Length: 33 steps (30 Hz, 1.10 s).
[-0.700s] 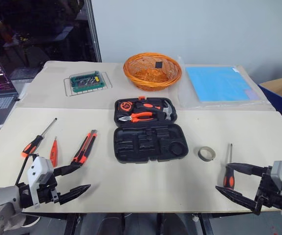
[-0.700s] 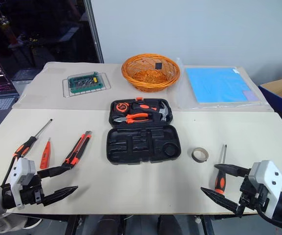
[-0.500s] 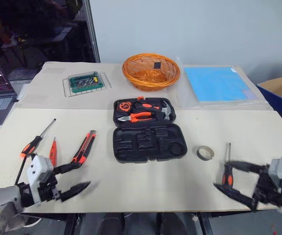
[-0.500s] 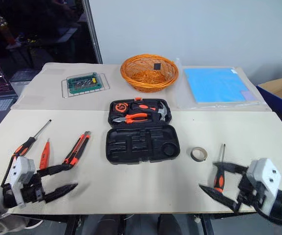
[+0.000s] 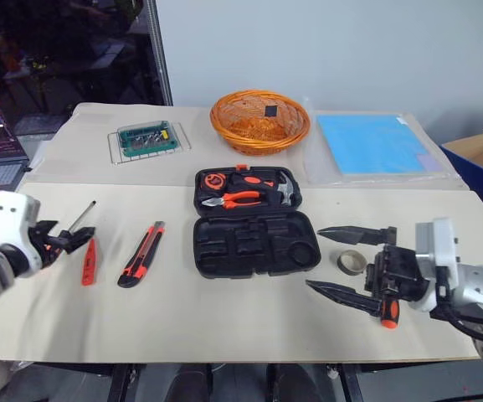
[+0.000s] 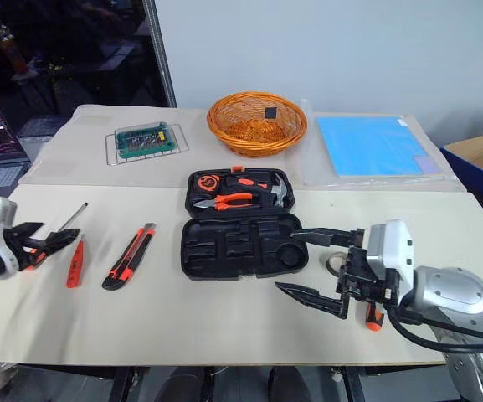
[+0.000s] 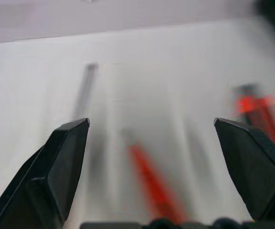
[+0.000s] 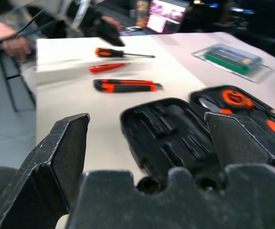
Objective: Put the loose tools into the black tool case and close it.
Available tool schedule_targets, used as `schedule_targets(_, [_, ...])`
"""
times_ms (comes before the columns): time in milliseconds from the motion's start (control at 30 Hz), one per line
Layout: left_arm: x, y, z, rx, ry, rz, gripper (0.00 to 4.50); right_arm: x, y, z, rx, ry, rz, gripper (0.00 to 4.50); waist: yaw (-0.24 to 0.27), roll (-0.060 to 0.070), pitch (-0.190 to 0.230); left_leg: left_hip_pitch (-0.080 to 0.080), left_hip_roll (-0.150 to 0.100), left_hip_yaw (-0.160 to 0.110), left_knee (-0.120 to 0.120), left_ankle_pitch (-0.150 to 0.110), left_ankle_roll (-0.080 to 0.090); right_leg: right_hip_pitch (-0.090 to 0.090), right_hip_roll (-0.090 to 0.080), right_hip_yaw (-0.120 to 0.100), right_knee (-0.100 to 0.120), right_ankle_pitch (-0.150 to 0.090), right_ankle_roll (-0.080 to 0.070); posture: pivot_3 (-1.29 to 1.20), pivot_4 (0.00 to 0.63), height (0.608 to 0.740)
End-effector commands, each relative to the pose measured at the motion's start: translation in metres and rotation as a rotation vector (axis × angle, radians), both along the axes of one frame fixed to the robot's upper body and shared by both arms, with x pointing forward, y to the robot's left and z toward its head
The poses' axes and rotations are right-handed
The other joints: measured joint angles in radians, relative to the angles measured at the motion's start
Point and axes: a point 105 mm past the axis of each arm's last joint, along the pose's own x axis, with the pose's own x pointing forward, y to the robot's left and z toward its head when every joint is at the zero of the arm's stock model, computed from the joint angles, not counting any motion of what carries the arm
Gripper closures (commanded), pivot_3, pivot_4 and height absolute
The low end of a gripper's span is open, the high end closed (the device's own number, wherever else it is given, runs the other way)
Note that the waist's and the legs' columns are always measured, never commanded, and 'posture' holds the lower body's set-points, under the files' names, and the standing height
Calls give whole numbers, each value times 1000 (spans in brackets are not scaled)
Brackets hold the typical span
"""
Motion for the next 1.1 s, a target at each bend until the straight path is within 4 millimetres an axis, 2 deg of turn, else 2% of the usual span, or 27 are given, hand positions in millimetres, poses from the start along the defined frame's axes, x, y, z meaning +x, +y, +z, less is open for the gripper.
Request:
schedule_targets(33, [2, 15, -19, 54, 150, -4, 0, -1, 2, 3, -3, -27, 19, 30, 3, 0, 0, -1, 0, 0, 0, 0, 0, -1, 0, 0, 0, 0, 0, 0, 150, 740])
schedule_targets(133, [12, 31, -30, 100, 182, 36, 0, 1, 4, 6, 4, -51, 7, 30, 6, -1, 0, -5, 0, 2, 0, 0, 0, -6, 0, 1, 2, 3, -3, 0, 150, 740])
schedule_targets(233, [16, 37, -40, 89, 214, 39, 662, 0, 5, 8, 10, -57, 0, 0, 5, -3, 0, -9, 1, 1, 1, 0, 0, -11, 2, 0, 5, 7, -2, 0, 150, 740])
schedule_targets(367, [19, 36, -47, 78, 222, 8, 2111, -1, 6, 7, 9, -60, -6, 0, 2, -3, 0, -9, 1, 2, 1, 0, 0, -11, 1, 0, 5, 7, -2, 0, 150, 740])
schedule_targets(400, [22, 33, -42, 67, 187, -11, 2616, -2, 6, 7, 11, -60, -10, 0, 2, -3, 0, -8, 1, 2, 1, 0, 0, -11, 1, 1, 5, 7, -2, 0, 150, 740])
schedule_targets(467, [29, 26, -24, 59, 73, -72, 3291, -2, 6, 5, 14, -60, -18, 0, 3, -3, 0, -8, 1, 2, 1, 0, 0, -11, 1, 0, 6, 7, -2, 0, 150, 740])
schedule_targets(533, [33, 3, 9, -22, -78, -200, 3843, -2, 4, 4, 21, -60, -43, 0, 5, -3, 0, -8, 1, 2, 1, 0, 0, -11, 1, 0, 6, 7, -2, 0, 150, 740])
schedule_targets(600, [30, -15, 31, -70, -154, -296, 3843, 0, 1, 2, 21, -65, -72, 0, 7, -8, 1, -11, 2, 1, 3, 0, 0, -11, 1, 0, 6, 7, -2, 0, 150, 740])
schedule_targets(667, [22, -54, 44, -48, -122, -505, 3843, 1, -9, 0, 28, -63, -148, 0, 7, -11, 0, -13, 2, 0, 6, 0, 0, -11, 2, -1, 6, 7, -2, 0, 150, 740])
schedule_targets(733, [13, -99, 44, 7, -42, -726, 3843, -1, -22, -4, 20, -63, -233, 0, 8, -12, 0, -14, 1, 0, 6, 0, 0, -11, 1, -1, 5, 8, 0, 0, 150, 740])
schedule_targets(800, [9, -128, 41, 39, 10, -854, 3843, -2, -31, -5, 16, -67, -289, 0, 12, -11, 0, -15, -1, 0, 6, 0, 0, -10, 0, 0, 5, 8, 1, 0, 150, 740])
schedule_targets(933, [30, -198, 40, 63, 50, -1010, 3843, -13, -51, -8, -12, -58, -396, 0, 26, -10, 0, -15, 0, 0, 11, 0, 0, -9, 2, 0, 7, 7, 4, 0, 150, 740])
schedule_targets(1033, [45, -226, 38, 120, 80, -1030, 3843, -19, -57, -9, -30, -47, -432, 0, 21, -10, 0, -15, 1, 0, 14, 1, 1, -8, 5, 1, 8, 6, 8, 0, 150, 740])
schedule_targets(1100, [55, -252, 32, 143, 96, -1098, 3843, -24, -60, -8, -33, -51, -465, 0, 7, -10, 0, -15, 1, 0, 15, 1, 1, -9, 5, 3, 8, 6, 8, 0, 150, 740])
